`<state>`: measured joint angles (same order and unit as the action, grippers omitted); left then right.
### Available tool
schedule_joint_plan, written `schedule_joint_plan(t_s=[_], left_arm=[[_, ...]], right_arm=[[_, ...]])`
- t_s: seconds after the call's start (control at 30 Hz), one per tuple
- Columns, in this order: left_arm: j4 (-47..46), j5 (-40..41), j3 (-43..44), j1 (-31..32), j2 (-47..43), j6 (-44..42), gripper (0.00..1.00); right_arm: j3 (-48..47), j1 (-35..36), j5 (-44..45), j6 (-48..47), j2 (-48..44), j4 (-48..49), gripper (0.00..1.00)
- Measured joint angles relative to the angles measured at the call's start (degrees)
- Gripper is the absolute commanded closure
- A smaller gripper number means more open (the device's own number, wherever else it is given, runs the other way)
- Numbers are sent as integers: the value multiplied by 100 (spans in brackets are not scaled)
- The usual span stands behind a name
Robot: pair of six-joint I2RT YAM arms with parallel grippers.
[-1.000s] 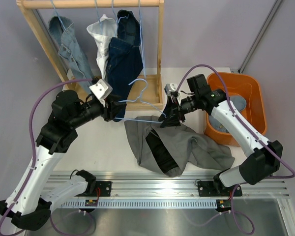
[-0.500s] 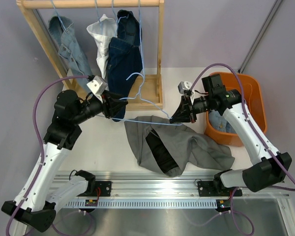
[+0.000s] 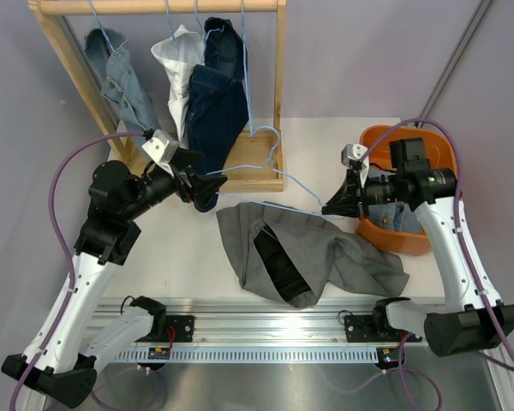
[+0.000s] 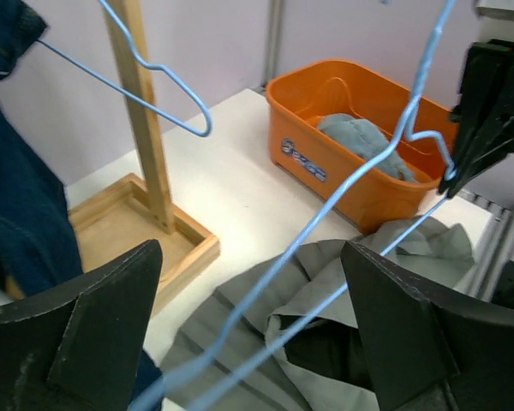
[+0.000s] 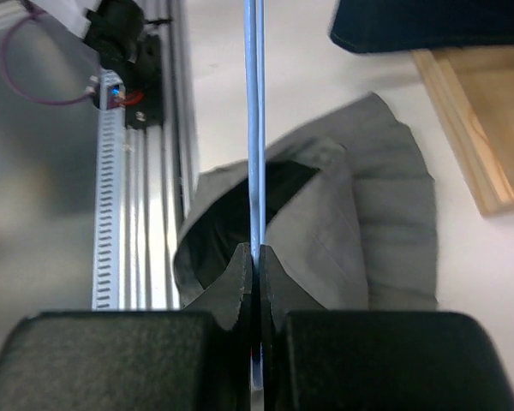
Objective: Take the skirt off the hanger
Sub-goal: Place the hanger at the clothesline.
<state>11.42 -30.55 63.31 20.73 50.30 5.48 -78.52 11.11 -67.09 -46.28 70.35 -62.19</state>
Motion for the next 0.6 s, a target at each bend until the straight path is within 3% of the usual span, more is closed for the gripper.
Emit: schedule_joint_plan(t_s=[0.1,0.3,0.6], left_arm=[[184,315,63,-2,-140,-155,1],[516,999,144,-2,-538,-525,1],[872,1657,66,-2,-898,-804,1]], right_arm=[[70,-616,221,-505,-238,-632,100],[481,-1145,953,-1012,-612,-1268,100],[717,-1388,1893,-444,-1036,-1360,100]])
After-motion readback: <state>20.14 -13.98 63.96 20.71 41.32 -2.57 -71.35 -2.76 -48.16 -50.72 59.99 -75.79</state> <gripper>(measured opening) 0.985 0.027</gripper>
